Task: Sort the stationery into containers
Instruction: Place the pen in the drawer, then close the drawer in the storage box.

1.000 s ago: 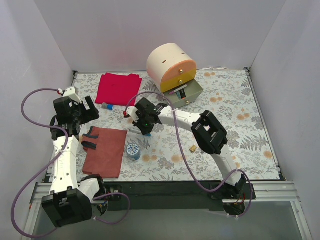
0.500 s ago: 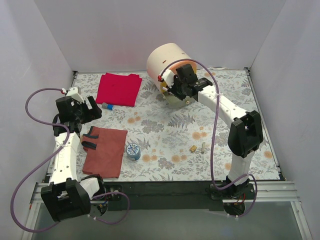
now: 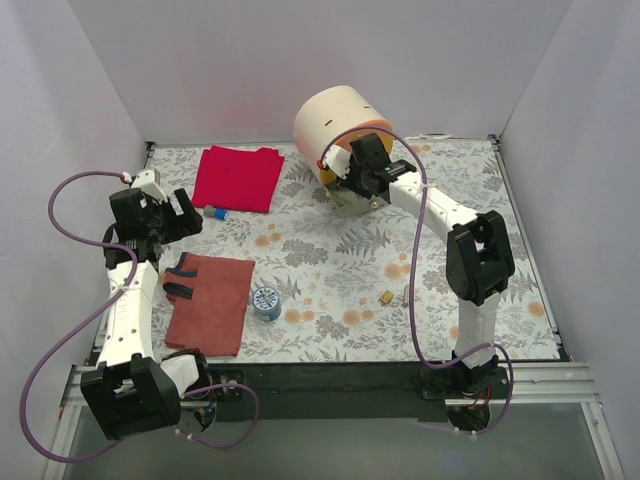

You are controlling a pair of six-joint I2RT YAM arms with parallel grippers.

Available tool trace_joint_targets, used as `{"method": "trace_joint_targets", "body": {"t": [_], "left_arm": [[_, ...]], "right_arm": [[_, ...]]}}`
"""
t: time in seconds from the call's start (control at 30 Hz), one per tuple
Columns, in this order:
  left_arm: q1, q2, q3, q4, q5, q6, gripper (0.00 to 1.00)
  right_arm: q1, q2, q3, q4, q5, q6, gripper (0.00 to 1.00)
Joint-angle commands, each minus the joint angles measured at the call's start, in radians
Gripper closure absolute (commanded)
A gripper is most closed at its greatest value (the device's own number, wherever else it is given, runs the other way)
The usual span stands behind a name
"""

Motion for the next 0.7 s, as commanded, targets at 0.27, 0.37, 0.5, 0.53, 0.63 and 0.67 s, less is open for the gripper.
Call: {"method": "trace_joint_targets", "body": {"t": [0.27,0.37,0.5,0.53,0.63,0.67], "left_arm": [[0.006,-0.008,0.012,0.01,0.044,-0.008,0.19],[0.006,0.005,0.007,0.018,0.062,-0.016,0.2],[0.005,0.017,0.004,0.023,0.079,-0.017,0.21],[0.005,0.017,0.004,0.021,0.082,-0.016,0.21],[0.005,0.019,0.0,0.012,0.082,-0.008,0.21],[0.003,0.019,0.0,-0.002,0.082,-0.007,0.21]], "right_arm": [[-0.091,-0.202,-0.137,0.036,-0.031,0.177,0.46],[-0.172,-0.24,-0.176,-0.001,-0.12,0.292,0.58],[-0.271,-0.245,-0.239,-0.029,-0.269,0.378,0.97],[-0.292,-0.237,-0.243,-0.035,-0.303,0.4,0.99],[-0.404,-0.21,-0.272,-0.018,-0.511,0.574,0.99],[-0.459,-0.197,-0.289,0.003,-0.574,0.619,0.99]]}}
